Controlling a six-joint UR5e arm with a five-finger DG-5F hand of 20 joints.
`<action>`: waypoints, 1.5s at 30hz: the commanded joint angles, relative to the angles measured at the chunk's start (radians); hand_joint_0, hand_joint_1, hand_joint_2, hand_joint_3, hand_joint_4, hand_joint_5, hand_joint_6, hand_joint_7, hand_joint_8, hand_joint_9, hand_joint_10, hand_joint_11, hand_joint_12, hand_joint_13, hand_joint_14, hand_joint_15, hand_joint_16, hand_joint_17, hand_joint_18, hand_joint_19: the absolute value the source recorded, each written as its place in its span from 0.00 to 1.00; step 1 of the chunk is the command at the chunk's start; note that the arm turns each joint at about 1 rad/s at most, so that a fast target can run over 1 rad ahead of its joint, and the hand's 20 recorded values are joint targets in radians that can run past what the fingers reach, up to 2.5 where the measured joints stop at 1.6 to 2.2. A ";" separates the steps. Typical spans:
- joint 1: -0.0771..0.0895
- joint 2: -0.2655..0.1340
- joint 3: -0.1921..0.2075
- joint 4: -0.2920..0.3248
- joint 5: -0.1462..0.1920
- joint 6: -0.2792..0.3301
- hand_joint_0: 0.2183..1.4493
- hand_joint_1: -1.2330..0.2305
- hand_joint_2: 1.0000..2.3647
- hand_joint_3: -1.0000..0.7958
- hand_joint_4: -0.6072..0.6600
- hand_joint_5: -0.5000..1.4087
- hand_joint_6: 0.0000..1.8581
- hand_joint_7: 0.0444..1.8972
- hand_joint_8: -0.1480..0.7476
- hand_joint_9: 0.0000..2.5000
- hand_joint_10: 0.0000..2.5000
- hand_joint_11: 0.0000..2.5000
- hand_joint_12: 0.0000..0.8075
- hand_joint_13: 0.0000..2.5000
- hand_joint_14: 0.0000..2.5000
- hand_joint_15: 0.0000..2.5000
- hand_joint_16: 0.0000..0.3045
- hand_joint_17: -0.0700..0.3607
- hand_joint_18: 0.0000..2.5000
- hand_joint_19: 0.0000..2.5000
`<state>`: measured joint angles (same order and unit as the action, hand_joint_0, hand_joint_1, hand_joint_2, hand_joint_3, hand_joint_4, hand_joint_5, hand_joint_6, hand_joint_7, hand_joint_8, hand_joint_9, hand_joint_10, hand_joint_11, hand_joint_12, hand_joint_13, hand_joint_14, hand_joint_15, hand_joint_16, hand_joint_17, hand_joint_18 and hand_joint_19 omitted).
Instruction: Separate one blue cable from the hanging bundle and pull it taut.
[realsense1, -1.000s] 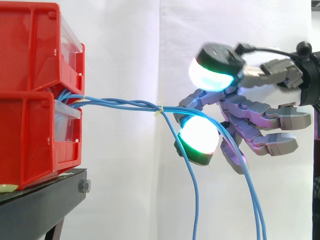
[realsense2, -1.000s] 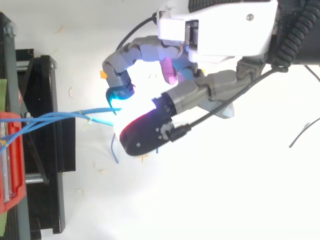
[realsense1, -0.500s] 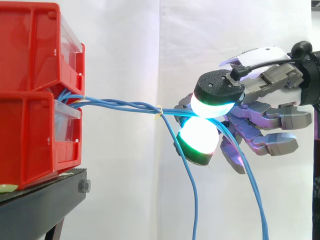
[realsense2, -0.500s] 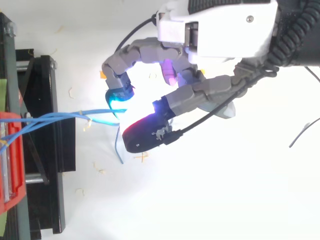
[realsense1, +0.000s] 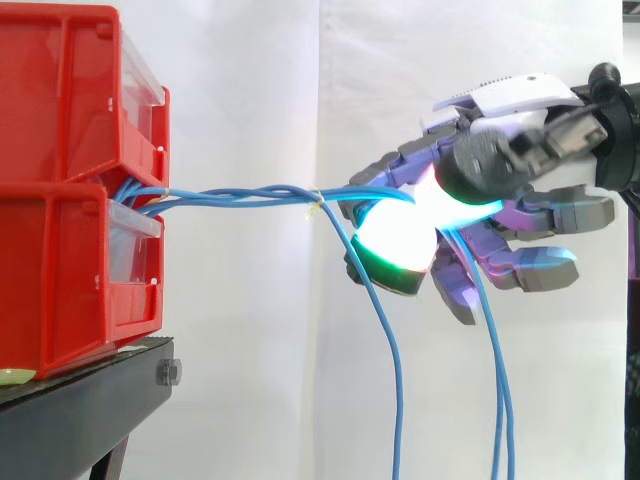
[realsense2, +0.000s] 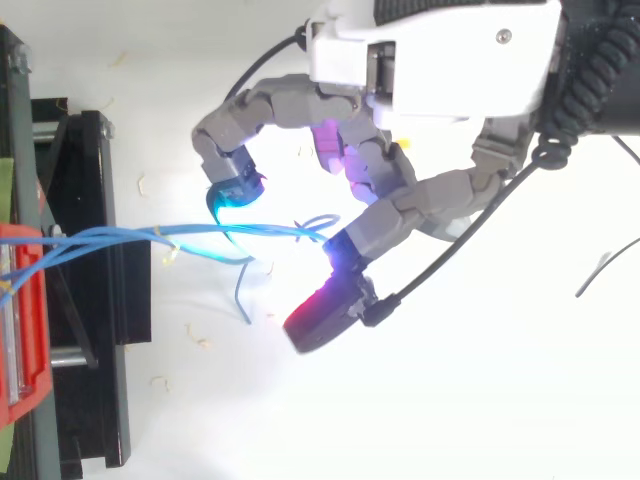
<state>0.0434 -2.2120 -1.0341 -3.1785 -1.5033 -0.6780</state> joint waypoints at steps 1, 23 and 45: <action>0.001 0.000 0.006 0.002 0.008 0.000 0.19 0.49 0.00 0.28 0.57 0.34 0.27 0.72 0.31 0.86 0.01 0.24 0.40 0.66 0.01 0.35 0.19 0.47 0.41 0.29; 0.006 0.000 0.006 0.002 0.018 0.000 0.39 0.20 0.01 0.44 0.53 0.34 0.27 0.68 0.33 0.86 0.01 0.29 0.37 0.65 0.01 0.36 0.15 0.41 0.39 0.30; 0.013 0.000 0.006 0.000 0.025 0.000 0.23 0.66 0.00 0.28 0.54 0.34 0.27 0.69 0.27 0.86 0.01 0.24 0.36 0.64 0.01 0.33 0.18 0.44 0.36 0.29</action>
<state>0.0550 -2.2120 -1.0278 -3.1780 -1.4788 -0.6780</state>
